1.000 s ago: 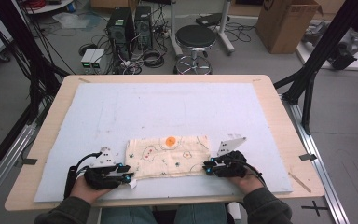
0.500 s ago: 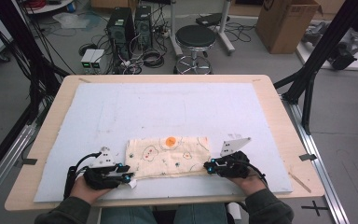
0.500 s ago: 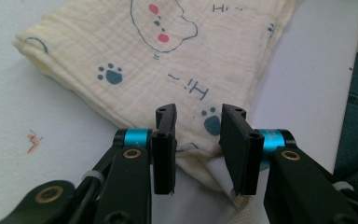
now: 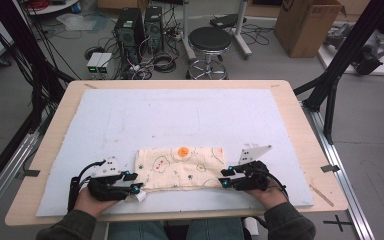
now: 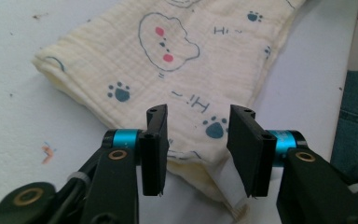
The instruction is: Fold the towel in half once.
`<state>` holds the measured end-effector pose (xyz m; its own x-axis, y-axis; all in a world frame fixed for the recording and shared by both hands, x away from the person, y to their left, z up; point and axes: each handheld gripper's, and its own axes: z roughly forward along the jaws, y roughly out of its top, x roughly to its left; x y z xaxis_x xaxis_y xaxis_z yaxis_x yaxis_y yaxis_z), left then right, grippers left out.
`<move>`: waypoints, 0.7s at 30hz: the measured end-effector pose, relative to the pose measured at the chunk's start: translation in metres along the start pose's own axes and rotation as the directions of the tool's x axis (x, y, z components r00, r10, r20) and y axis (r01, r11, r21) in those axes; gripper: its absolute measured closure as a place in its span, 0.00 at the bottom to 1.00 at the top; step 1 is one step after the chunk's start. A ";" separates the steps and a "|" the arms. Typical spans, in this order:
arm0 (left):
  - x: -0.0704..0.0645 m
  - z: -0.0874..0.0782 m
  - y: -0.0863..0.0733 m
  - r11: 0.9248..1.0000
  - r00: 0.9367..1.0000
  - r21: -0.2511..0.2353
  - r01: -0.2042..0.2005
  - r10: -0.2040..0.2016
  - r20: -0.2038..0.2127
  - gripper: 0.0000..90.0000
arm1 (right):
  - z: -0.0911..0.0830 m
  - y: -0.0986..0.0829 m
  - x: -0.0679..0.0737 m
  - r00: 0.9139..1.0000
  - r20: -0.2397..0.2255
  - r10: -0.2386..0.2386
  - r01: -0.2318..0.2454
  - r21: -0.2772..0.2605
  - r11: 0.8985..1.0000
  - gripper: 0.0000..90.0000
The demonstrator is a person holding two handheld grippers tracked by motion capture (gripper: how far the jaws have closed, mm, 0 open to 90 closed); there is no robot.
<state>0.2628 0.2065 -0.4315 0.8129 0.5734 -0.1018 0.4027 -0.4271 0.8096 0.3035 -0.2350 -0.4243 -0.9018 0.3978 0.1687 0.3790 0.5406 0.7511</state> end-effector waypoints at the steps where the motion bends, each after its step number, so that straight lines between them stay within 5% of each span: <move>1: 0.002 0.000 0.002 1.000 1.000 -0.006 0.009 -0.009 -0.006 0.61 | -0.001 0.002 -0.003 1.000 0.010 0.007 -0.007 -0.010 1.000 0.66; 11: 0.029 0.000 0.020 0.995 0.991 -0.065 0.073 -0.080 -0.106 0.57 | -0.003 0.032 -0.040 0.990 0.101 0.099 -0.096 -0.028 0.995 0.56; 21: 0.055 0.014 0.044 0.993 0.978 -0.071 0.099 -0.110 -0.176 0.61 | 0.010 0.057 -0.071 0.978 0.148 0.150 -0.148 -0.025 0.989 0.60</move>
<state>0.3309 0.2090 -0.4092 0.6767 0.7312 -0.0867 0.4502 -0.3176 0.8346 0.3913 -0.2253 -0.4001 -0.7942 0.5793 0.1833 0.5027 0.4568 0.7339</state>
